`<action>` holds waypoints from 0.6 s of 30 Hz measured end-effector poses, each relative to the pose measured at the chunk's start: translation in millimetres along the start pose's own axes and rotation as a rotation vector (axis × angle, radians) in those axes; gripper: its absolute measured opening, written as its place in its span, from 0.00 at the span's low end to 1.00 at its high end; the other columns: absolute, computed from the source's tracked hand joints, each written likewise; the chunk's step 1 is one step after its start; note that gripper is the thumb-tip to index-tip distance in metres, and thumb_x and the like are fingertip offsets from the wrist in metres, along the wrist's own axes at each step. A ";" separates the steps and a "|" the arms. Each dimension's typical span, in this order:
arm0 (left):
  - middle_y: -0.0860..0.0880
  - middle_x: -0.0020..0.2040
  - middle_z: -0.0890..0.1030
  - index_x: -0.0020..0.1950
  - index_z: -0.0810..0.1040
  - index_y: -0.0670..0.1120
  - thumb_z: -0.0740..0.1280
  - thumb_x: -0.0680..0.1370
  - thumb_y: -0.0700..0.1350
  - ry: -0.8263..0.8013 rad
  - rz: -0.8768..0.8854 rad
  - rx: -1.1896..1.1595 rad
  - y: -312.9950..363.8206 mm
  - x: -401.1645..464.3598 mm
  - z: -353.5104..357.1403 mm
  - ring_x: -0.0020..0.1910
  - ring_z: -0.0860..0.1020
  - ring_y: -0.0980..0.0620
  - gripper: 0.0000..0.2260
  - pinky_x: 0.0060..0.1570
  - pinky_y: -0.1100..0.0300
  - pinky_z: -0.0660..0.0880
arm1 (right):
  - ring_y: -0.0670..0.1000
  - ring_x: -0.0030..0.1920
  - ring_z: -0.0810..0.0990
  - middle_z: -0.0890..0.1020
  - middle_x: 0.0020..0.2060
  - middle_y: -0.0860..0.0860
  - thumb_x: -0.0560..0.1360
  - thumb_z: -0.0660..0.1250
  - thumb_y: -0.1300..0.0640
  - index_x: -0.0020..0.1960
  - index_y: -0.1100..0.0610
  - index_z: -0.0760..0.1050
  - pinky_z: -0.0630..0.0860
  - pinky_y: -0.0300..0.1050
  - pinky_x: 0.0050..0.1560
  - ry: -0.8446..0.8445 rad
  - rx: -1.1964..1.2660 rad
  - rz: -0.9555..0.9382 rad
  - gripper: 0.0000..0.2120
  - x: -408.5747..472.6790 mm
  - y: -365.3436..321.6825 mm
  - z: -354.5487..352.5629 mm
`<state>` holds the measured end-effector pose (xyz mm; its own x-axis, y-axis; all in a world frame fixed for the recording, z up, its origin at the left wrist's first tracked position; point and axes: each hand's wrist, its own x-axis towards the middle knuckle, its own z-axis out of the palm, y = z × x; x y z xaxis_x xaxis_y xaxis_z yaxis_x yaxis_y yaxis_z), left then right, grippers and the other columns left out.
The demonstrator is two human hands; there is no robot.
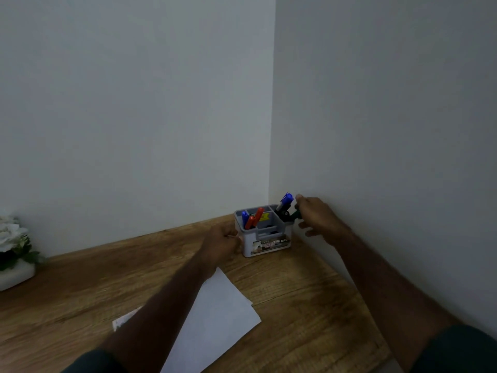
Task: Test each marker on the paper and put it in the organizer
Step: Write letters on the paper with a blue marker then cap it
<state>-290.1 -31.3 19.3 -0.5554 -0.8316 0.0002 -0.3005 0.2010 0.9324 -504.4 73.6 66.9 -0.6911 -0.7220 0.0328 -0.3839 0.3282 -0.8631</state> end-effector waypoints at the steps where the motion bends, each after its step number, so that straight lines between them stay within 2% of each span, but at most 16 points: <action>1: 0.45 0.54 0.82 0.65 0.76 0.45 0.64 0.79 0.38 -0.016 -0.019 -0.037 0.4 0.3 0.9 0.47 0.80 0.51 0.14 0.36 0.63 0.76 | 0.60 0.50 0.82 0.81 0.51 0.58 0.83 0.50 0.42 0.58 0.58 0.76 0.81 0.56 0.52 -0.051 0.111 0.071 0.24 -0.9 2.9 3.8; 4: 0.47 0.56 0.82 0.67 0.75 0.47 0.60 0.80 0.37 -0.070 -0.069 -0.173 -0.4 4.2 4.3 0.49 0.81 0.50 0.16 0.37 0.62 0.78 | 0.62 0.53 0.82 0.82 0.54 0.59 0.83 0.49 0.41 0.59 0.58 0.77 0.80 0.64 0.56 -0.084 0.265 0.141 0.26 3.1 8.9 16.0; 6: 0.47 0.55 0.83 0.66 0.76 0.48 0.59 0.80 0.37 -0.068 -0.097 -0.212 -1.5 10.8 5.1 0.51 0.81 0.48 0.16 0.39 0.59 0.79 | 0.62 0.52 0.82 0.82 0.54 0.60 0.83 0.50 0.42 0.58 0.59 0.77 0.82 0.59 0.51 -0.053 0.344 0.151 0.26 7.1 8.8 23.4; 8: 0.47 0.54 0.83 0.66 0.77 0.49 0.59 0.80 0.38 -0.054 -0.106 -0.212 -1.3 19.8 3.6 0.52 0.81 0.46 0.17 0.44 0.54 0.80 | 0.60 0.50 0.83 0.82 0.53 0.60 0.83 0.50 0.42 0.57 0.60 0.78 0.80 0.49 0.42 -0.026 0.373 0.140 0.26 13.1 7.2 27.4; 10: 0.47 0.53 0.84 0.65 0.78 0.48 0.59 0.79 0.37 -0.029 -0.116 -0.219 0.6 30.9 0.9 0.52 0.81 0.45 0.17 0.44 0.51 0.80 | 0.57 0.47 0.82 0.82 0.51 0.58 0.83 0.50 0.41 0.54 0.60 0.78 0.79 0.47 0.40 -0.011 0.368 0.138 0.26 21.5 3.6 31.2; 13: 0.45 0.52 0.83 0.63 0.78 0.46 0.59 0.78 0.35 0.006 -0.139 -0.189 7.0 48.3 -3.7 0.52 0.81 0.44 0.17 0.44 0.52 0.80 | 0.61 0.50 0.82 0.82 0.51 0.59 0.81 0.51 0.38 0.43 0.56 0.77 0.81 0.61 0.53 -0.005 0.334 0.150 0.25 38.5 -5.8 37.3; 18: 0.40 0.56 0.81 0.66 0.76 0.41 0.60 0.79 0.35 0.024 -0.138 -0.146 14.0 74.6 -7.4 0.52 0.80 0.42 0.16 0.33 0.58 0.77 | 0.61 0.52 0.82 0.82 0.51 0.60 0.80 0.51 0.37 0.41 0.54 0.74 0.80 0.63 0.56 0.047 0.286 0.122 0.24 62.0 -20.7 45.1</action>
<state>-330.0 -94.3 35.0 -0.4973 -0.8586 -0.1246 -0.2558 0.0079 0.9667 -511.7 -5.5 64.1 -0.7518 -0.6565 -0.0624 -0.1130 0.2216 -0.9686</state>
